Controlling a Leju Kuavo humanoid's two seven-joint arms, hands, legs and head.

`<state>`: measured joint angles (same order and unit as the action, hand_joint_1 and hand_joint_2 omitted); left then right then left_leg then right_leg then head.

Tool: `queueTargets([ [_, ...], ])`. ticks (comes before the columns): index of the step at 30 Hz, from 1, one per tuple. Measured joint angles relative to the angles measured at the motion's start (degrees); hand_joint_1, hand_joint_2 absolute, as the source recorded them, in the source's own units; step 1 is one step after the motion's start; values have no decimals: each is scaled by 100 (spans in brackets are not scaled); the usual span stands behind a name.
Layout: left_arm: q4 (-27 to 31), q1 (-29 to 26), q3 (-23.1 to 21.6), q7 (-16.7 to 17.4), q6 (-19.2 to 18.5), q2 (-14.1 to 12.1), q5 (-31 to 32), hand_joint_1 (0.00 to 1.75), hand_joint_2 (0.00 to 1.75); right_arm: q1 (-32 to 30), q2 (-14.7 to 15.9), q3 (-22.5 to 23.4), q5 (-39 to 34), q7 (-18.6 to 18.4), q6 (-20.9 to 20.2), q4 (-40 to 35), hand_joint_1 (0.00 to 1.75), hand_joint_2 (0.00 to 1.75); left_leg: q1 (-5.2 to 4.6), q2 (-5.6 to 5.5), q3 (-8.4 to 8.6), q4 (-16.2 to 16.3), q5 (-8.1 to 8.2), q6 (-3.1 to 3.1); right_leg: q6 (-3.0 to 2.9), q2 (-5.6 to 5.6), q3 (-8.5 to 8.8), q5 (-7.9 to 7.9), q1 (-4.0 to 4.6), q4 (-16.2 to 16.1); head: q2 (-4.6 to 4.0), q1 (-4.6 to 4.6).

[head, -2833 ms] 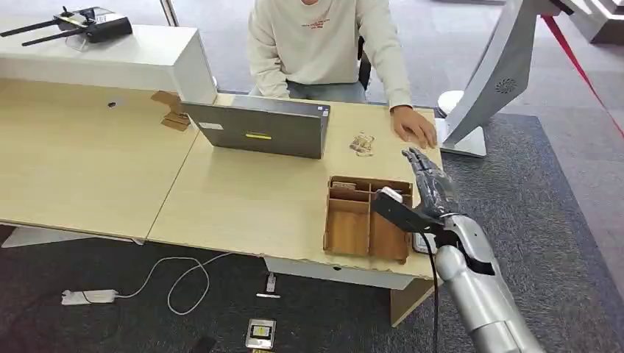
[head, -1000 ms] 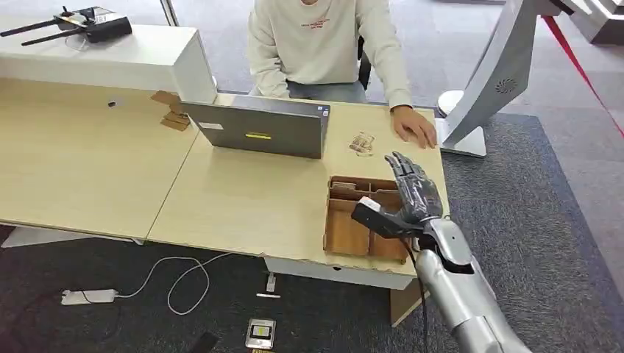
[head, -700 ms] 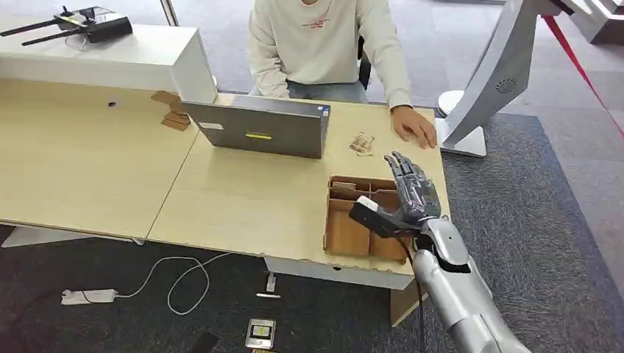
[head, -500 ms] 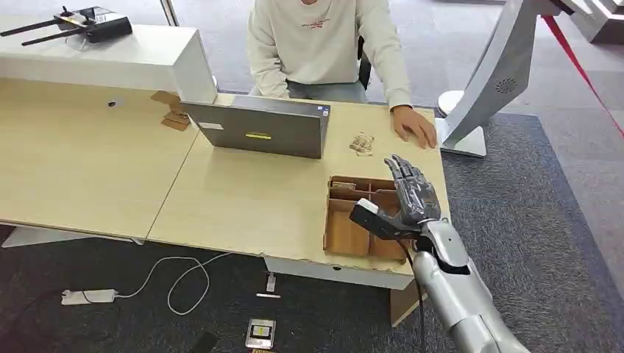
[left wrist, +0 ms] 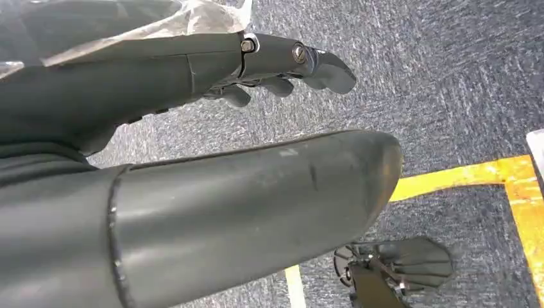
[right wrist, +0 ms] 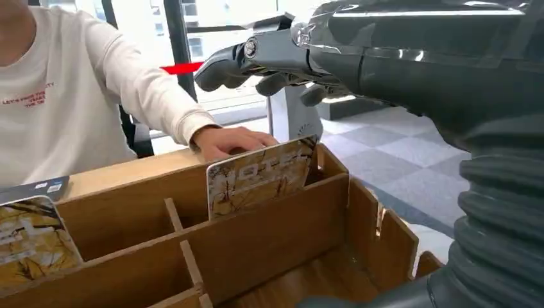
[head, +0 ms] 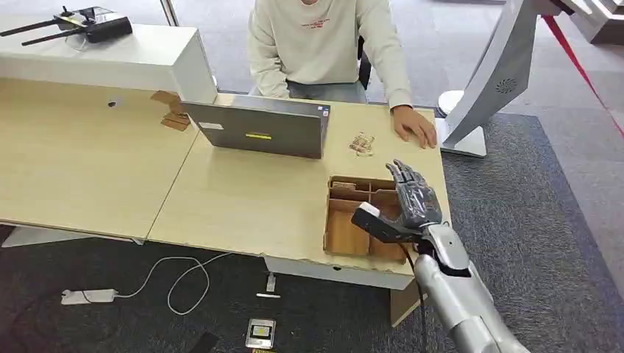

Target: Pass the card to the sensor for recognition and then transmit it.

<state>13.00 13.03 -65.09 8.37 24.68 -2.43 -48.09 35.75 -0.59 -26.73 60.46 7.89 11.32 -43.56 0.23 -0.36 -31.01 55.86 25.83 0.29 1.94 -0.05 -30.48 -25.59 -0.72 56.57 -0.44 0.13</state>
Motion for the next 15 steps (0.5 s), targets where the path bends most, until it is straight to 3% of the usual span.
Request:
queueTargets([
  [8, 0, 0, 0, 9, 17, 9, 0, 0, 0, 2, 17, -2, -46, 31, 109, 48, 0, 175, 0, 0, 0, 0, 0, 0, 0, 0, 0, 0, 0, 0, 0, 2],
  [9, 0, 1, 0, 9, 17, 9, 0, 0, 0, 2, 20, 0, -50, 39, 131, 59, 28, 175, 0, 0, 0, 0, 0, 0, 0, 0, 0, 0, 0, 0, 0, 2],
  [10, 0, 0, 0, 9, 20, 11, 0, 0, 0, 3, 20, -2, -50, 42, 144, 63, 162, 175, 0, 0, 0, 0, 0, 0, 0, 0, 0, 0, 0, 0, 0, 0],
  [11, 0, 0, 0, 6, 20, 13, 0, 0, 0, 5, 18, 0, -52, 44, 151, 70, 175, 175, 0, 0, 0, 0, 0, 0, 0, 0, 0, 0, 0, 0, 0, 2],
  [15, 0, 0, 0, -11, 20, 13, -2, 0, 0, 22, 17, -2, -81, 46, 155, 116, 175, 175, 0, 0, -1, 0, 0, 0, 0, 0, 0, 0, 0, 0, 0, 0],
])
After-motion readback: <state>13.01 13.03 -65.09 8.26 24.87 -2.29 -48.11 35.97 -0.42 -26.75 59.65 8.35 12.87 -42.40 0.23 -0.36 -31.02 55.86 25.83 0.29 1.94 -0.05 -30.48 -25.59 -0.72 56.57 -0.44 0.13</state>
